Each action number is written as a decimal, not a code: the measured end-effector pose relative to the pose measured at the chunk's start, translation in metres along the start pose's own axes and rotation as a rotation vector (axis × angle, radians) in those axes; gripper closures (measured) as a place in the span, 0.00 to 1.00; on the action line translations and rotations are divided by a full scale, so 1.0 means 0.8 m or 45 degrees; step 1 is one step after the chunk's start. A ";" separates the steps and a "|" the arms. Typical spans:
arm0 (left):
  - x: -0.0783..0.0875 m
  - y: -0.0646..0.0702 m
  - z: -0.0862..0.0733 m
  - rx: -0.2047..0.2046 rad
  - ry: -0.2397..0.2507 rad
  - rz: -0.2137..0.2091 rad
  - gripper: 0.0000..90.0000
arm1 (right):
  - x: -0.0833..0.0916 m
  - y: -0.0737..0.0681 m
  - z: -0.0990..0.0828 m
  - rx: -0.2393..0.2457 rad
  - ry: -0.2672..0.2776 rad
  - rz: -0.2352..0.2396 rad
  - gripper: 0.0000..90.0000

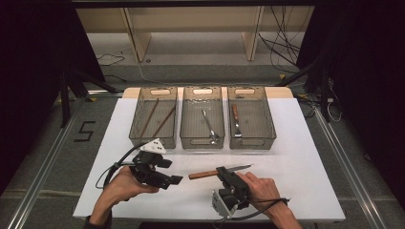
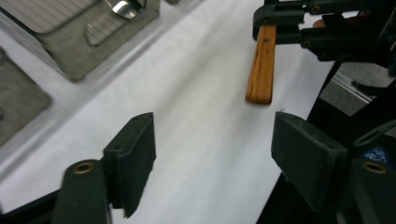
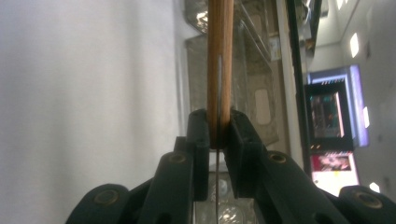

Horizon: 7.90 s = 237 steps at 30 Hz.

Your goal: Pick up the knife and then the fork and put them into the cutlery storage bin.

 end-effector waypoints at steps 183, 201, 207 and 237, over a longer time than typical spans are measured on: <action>-0.015 -0.058 -0.053 0.155 0.459 0.135 0.19 | -0.044 0.114 -0.100 -1.664 0.350 0.432 0.35; -0.013 -0.057 -0.050 0.157 0.481 0.114 0.19 | 0.004 0.064 -0.075 -1.563 0.454 0.427 0.30; -0.011 -0.054 -0.051 0.152 0.495 0.109 0.19 | 0.012 0.047 -0.078 -1.564 0.454 0.421 0.29; -0.020 -0.049 -0.063 0.157 0.537 0.070 0.18 | 0.034 -0.009 -0.091 -1.629 0.449 0.362 0.24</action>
Point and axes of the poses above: each handheld gripper's, and its own axes: x roughly backward along the jaws, z roughly out of its top, y roughly to its right, the point moved 9 cm from there along -x, roughly forward along the jaws, and after that the axes turned 12 degrees about x, right-handed, at the moved point
